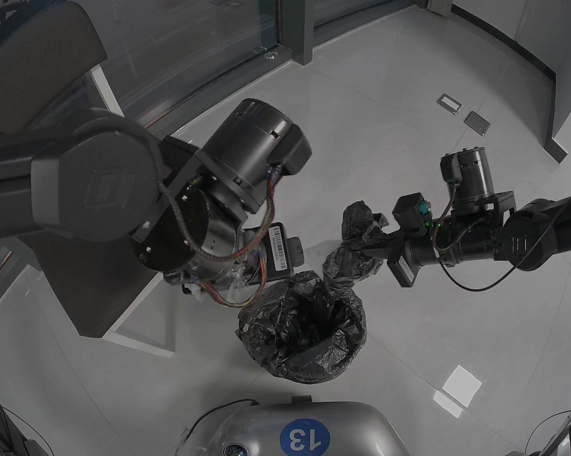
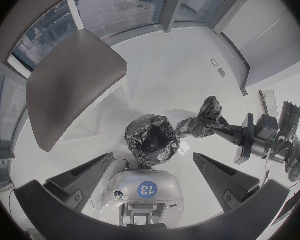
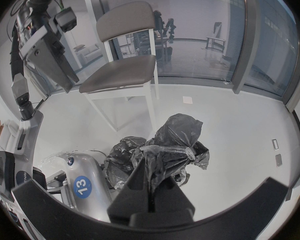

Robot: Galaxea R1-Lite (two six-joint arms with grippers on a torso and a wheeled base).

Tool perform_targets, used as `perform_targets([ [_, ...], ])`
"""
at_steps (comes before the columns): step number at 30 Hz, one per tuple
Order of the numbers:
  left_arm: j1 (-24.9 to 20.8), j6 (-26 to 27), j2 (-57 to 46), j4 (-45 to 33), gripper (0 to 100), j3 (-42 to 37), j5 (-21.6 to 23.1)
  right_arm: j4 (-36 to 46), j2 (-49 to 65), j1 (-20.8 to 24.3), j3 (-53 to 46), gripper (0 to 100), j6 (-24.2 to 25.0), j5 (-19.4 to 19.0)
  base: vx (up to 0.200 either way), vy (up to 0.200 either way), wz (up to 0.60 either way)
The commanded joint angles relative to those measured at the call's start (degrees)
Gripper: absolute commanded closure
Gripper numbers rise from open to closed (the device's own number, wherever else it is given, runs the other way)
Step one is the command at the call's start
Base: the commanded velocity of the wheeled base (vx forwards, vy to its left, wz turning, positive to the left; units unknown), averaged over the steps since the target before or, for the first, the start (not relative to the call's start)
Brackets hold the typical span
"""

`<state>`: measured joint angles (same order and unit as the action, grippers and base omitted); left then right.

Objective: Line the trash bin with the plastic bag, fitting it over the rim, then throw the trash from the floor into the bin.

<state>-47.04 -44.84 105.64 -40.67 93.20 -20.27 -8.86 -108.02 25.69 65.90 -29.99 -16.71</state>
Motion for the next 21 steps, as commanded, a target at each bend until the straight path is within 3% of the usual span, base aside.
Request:
perform_targets([
  [1,0.02,-0.08,-0.53,-0.03,0,-0.12,-0.03,-0.28,-2.72,4.46,-0.07,100,0.37,0.01,0.000,0.000,0.00],
  [7,0.02,0.80,-1.14,0.06,0,-0.03,-0.12,-0.37,-5.01,8.06,-0.86,100,0.72,0.10,0.000,0.000,0.00],
  [21,1.43,0.98,-2.11,0.15,0,-0.03,-0.29,-1.24,-7.56,9.73,-1.39,100,0.90,0.10,0.000,0.000,0.00],
])
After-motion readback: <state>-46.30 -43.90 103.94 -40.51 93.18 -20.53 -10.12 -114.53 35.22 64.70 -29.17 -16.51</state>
